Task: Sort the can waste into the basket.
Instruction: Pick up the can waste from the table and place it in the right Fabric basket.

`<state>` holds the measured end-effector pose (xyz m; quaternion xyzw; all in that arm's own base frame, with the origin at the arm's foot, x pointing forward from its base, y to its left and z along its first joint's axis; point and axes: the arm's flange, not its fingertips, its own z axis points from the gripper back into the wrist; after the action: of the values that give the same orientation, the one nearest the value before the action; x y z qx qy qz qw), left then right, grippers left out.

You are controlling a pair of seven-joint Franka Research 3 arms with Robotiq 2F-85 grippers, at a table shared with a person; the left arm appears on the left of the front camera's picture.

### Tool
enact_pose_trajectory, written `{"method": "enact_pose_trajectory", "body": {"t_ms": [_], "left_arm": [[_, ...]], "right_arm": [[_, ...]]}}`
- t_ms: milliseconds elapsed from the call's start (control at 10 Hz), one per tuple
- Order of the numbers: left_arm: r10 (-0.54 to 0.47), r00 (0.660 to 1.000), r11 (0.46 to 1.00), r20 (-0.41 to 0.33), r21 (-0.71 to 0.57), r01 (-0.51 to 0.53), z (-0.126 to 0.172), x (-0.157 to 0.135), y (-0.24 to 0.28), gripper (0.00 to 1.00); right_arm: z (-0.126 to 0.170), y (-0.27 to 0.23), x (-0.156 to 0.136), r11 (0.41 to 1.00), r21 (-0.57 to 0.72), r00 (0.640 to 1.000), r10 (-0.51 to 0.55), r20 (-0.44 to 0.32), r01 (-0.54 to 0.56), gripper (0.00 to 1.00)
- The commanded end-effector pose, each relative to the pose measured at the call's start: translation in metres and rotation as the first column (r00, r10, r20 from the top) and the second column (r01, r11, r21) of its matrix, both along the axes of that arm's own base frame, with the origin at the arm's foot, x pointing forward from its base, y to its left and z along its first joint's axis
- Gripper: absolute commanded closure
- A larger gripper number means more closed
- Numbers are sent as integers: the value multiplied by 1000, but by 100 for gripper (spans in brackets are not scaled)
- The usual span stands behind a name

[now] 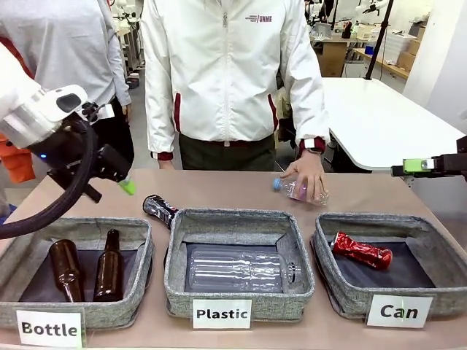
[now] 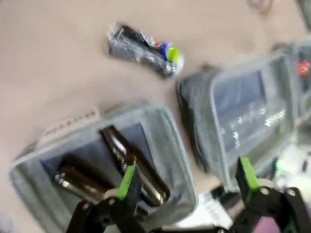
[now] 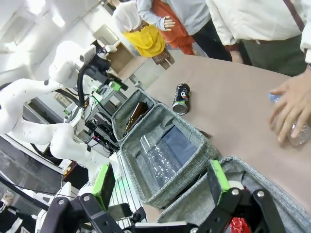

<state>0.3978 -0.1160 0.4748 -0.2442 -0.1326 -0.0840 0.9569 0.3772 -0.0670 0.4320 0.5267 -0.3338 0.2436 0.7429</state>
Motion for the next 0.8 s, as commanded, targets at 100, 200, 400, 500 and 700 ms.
{"method": "enact_pose_trajectory", "body": {"t_ms": [100, 200, 400, 500, 700], "left_arm": [[-89, 995, 995, -38, 42, 91, 4, -12, -5, 0], [-89, 995, 995, -38, 42, 91, 4, -12, -5, 0], [-71, 997, 997, -19, 24, 72, -1, -7, -7, 0], [-53, 999, 998, 5, 30, 53, 2, 18, -16, 0], [-167, 986, 982, -20, 89, 168, -3, 67, -49, 0]], "right_arm": [[1, -2, 0, 1000, -1, 1000, 11, 16, -11, 0], [1, -2, 0, 1000, -1, 1000, 11, 16, -11, 0], [1, -2, 0, 1000, -1, 1000, 11, 16, -11, 0], [1, -2, 0, 1000, -1, 1000, 11, 16, -11, 0], [1, -2, 0, 1000, -1, 1000, 11, 16, -11, 0]]}}
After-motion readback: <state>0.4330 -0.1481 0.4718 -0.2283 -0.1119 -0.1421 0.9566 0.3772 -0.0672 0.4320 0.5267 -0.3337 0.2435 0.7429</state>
